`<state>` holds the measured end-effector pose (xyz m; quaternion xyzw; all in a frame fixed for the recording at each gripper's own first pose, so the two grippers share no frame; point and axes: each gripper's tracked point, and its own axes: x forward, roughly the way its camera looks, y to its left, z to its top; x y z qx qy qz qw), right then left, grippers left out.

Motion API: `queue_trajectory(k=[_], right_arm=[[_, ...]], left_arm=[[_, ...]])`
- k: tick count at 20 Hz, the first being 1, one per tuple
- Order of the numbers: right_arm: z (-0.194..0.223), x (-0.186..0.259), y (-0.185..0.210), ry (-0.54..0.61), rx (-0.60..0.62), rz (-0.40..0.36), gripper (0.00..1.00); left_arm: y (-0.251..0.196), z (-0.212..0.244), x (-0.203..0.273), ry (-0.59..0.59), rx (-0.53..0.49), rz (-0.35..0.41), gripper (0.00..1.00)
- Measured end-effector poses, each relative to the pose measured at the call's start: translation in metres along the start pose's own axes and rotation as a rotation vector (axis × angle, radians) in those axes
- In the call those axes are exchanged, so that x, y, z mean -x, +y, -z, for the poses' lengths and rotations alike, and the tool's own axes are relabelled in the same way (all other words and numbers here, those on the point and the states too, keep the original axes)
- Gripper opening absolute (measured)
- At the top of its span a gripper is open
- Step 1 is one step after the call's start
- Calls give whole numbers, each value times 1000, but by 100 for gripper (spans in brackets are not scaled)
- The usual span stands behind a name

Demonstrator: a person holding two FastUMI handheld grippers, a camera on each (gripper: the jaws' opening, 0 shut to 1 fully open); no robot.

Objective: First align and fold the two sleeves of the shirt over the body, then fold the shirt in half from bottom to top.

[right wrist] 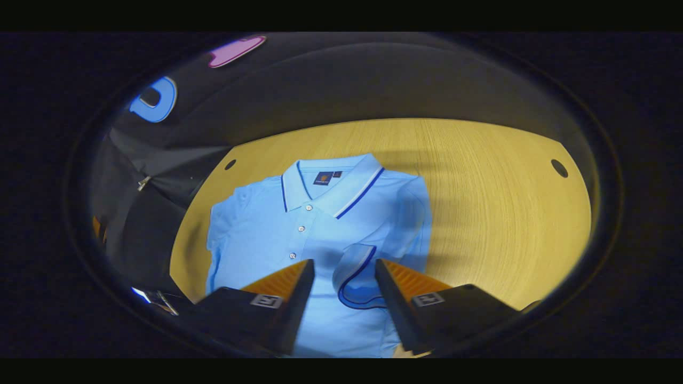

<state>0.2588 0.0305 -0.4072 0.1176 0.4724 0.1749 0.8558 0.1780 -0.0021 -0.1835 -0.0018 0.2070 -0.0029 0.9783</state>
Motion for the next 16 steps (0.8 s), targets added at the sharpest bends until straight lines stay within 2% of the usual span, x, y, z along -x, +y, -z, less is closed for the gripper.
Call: queue_trajectory(k=[1,6,11,14,15,16], right_arm=[[-7,8,-2,-17,21,11,100],[-21,59,-12,-131,-2,23,98],[6,101,-48,-165,-98,66,98],[31,124,-65,-159,-127,82,98],[38,130,-72,-158,-132,102,98],[45,137,-78,-156,-143,115,100]], left_arm=[[0,6,-11,21,18,13,97],[11,33,-84,139,-23,48,97],[28,93,-153,324,-22,33,97],[29,134,-178,456,3,29,97],[34,150,-184,504,6,13,92],[41,164,-190,548,3,-9,97]])
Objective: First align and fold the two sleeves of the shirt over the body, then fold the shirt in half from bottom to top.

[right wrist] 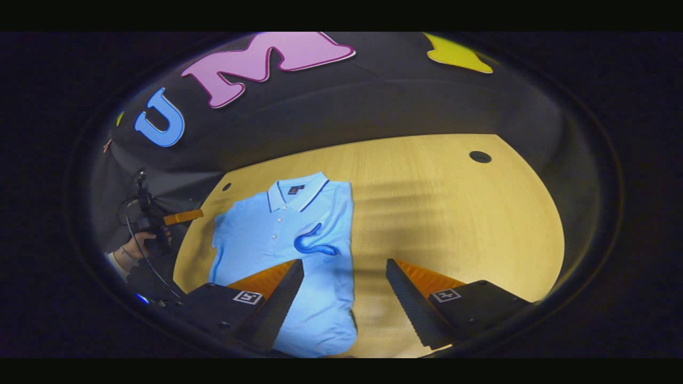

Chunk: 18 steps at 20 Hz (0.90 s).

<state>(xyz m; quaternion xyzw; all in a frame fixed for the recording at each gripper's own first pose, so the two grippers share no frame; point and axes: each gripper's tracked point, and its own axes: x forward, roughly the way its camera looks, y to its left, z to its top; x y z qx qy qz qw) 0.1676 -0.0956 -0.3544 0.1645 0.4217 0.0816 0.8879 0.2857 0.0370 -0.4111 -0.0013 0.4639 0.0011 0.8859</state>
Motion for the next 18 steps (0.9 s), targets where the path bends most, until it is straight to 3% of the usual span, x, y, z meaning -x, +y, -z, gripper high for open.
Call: queue_trajectory(k=[6,8,9,10,14,15,18], right_arm=[[14,22,-24,-1,-64,31,98],[13,24,-23,0,-67,26,98],[12,23,-18,0,-70,8,98],[13,22,-13,6,-71,-9,98],[18,18,-1,23,-23,-41,98],[19,17,7,25,-14,-55,98],[21,16,14,32,16,-68,98]], left_arm=[[22,37,-41,154,66,-92,97],[30,35,-49,149,20,-122,99],[29,36,-46,163,10,-143,95],[25,36,-46,153,26,-140,89],[3,29,-49,121,45,-100,17],[2,31,-51,125,42,-92,8],[-12,17,-39,82,48,-33,6]])
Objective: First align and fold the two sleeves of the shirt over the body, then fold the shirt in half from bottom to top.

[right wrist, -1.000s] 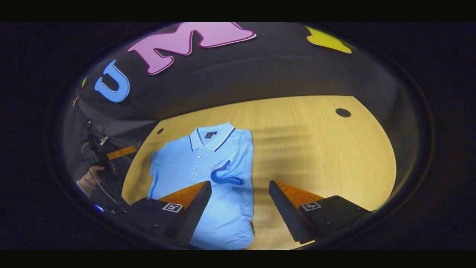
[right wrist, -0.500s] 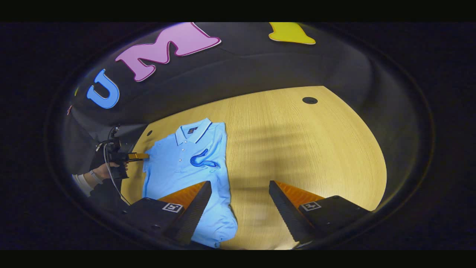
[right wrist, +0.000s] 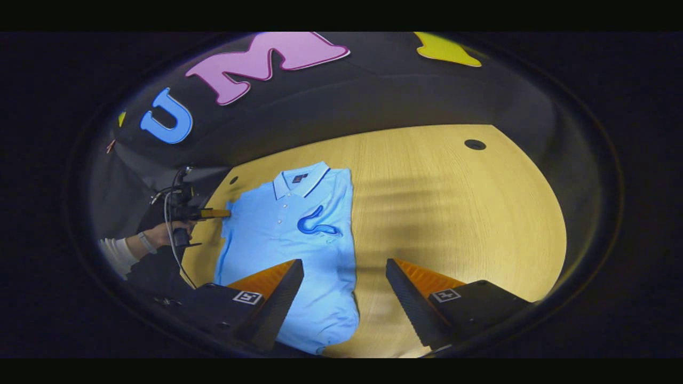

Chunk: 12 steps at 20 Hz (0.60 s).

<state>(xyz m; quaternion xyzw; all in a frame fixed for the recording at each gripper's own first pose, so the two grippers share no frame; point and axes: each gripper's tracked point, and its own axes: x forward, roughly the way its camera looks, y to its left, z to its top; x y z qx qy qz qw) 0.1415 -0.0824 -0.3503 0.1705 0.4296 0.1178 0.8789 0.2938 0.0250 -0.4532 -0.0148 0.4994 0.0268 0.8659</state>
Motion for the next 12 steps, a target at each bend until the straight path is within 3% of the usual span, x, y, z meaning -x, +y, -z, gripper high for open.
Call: queue_trajectory(k=[5,8,12], right_arm=[[-9,1,1,-38,-32,-4,98],[-9,3,1,-45,-37,-4,98],[0,6,3,-38,-12,-5,98]], left_arm=[[-71,-33,49,-154,-69,208,6],[-124,-15,63,-108,-153,341,6],[-151,16,39,-34,-241,349,8]])
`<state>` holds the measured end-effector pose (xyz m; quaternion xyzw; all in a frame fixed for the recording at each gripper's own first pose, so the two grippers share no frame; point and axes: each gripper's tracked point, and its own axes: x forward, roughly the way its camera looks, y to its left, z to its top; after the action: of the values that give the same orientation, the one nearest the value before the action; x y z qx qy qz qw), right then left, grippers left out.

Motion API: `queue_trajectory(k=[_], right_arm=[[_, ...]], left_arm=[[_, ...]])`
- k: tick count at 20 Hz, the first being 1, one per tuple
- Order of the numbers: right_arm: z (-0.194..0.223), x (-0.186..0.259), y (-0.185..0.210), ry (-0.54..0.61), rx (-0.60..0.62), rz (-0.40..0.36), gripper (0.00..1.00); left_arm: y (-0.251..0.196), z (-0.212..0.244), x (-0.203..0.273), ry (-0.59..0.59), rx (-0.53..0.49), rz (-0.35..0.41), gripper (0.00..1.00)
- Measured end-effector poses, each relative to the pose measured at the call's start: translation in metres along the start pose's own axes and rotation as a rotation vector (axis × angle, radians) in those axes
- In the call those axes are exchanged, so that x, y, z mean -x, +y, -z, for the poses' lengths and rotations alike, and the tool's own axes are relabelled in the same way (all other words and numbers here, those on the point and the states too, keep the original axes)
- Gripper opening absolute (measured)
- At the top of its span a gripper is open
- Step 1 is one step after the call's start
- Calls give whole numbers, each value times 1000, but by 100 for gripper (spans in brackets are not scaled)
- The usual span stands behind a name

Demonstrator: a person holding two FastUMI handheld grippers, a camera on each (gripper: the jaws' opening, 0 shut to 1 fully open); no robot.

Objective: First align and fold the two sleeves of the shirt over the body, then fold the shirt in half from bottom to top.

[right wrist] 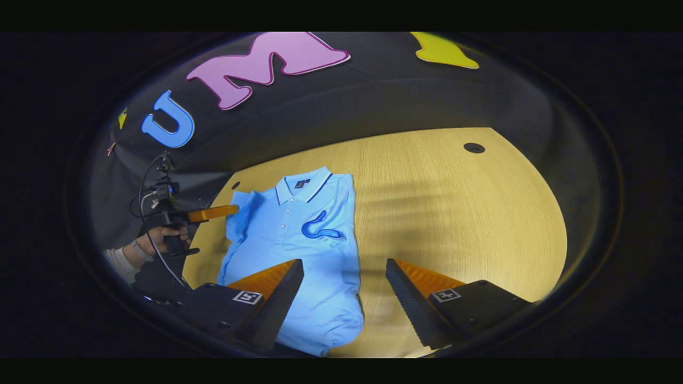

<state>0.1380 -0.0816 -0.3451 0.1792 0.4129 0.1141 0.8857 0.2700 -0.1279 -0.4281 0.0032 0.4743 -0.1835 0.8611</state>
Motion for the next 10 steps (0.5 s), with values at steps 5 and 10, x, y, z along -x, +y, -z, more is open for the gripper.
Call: queue_trajectory(k=[5,10], right_arm=[[13,3,0,12,-5,-5,98],[28,5,2,28,-47,-29,98]], left_arm=[[2,15,-8,60,29,-36,68],[6,34,51,72,17,-13,89]])
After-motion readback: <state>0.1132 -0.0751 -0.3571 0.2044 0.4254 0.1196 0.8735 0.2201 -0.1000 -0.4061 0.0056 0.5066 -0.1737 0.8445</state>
